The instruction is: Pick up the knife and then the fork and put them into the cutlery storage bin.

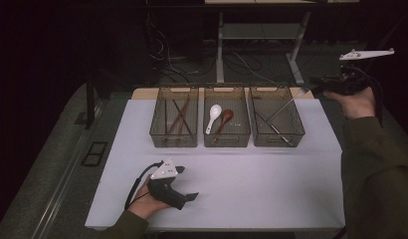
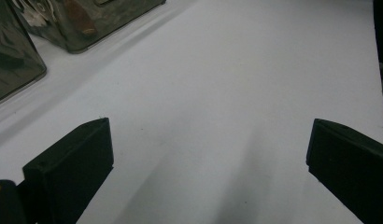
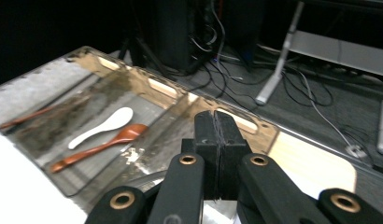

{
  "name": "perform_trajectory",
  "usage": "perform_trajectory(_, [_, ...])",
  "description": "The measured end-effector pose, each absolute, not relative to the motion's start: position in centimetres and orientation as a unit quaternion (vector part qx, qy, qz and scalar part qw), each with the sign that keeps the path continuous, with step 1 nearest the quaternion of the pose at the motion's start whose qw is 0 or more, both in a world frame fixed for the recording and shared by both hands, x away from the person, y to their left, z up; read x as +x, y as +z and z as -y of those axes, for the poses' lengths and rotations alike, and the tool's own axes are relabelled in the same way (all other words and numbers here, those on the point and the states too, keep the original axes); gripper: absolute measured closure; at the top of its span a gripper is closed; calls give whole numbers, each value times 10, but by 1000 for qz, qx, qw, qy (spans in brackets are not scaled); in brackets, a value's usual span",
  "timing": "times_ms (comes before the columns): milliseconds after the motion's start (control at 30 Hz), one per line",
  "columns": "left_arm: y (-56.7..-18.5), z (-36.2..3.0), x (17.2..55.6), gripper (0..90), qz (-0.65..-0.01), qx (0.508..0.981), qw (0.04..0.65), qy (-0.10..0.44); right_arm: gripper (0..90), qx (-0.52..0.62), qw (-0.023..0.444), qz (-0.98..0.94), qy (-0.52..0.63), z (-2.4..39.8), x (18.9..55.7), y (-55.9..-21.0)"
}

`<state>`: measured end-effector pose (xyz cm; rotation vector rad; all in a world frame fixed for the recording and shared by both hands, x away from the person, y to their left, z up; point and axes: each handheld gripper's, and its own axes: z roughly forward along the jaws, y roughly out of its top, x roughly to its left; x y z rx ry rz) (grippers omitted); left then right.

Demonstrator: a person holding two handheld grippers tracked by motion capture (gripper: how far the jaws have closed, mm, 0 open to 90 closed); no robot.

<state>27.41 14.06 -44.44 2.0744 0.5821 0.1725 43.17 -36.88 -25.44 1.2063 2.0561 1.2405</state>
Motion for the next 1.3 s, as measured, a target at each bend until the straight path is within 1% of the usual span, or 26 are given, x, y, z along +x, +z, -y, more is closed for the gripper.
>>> perform_trajectory(167, [-444,-141,275,1,-236,847,470,70,892,452,224,-749,430,369,444,-265])
perform_trajectory(500, [-444,-141,274,1,-235,847,471,68,891,465,197,-768,394,355,468,-296])
perform_trajectory(1033, [-445,-140,274,1,-234,849,470,65,891,474,148,-776,389,343,477,-331])
perform_trajectory(1200, [-445,-139,274,1,-233,849,469,64,885,488,145,-768,389,346,481,-338])
perform_trajectory(1300, [-446,-139,274,1,-233,850,468,63,871,493,156,-767,379,347,482,-345])
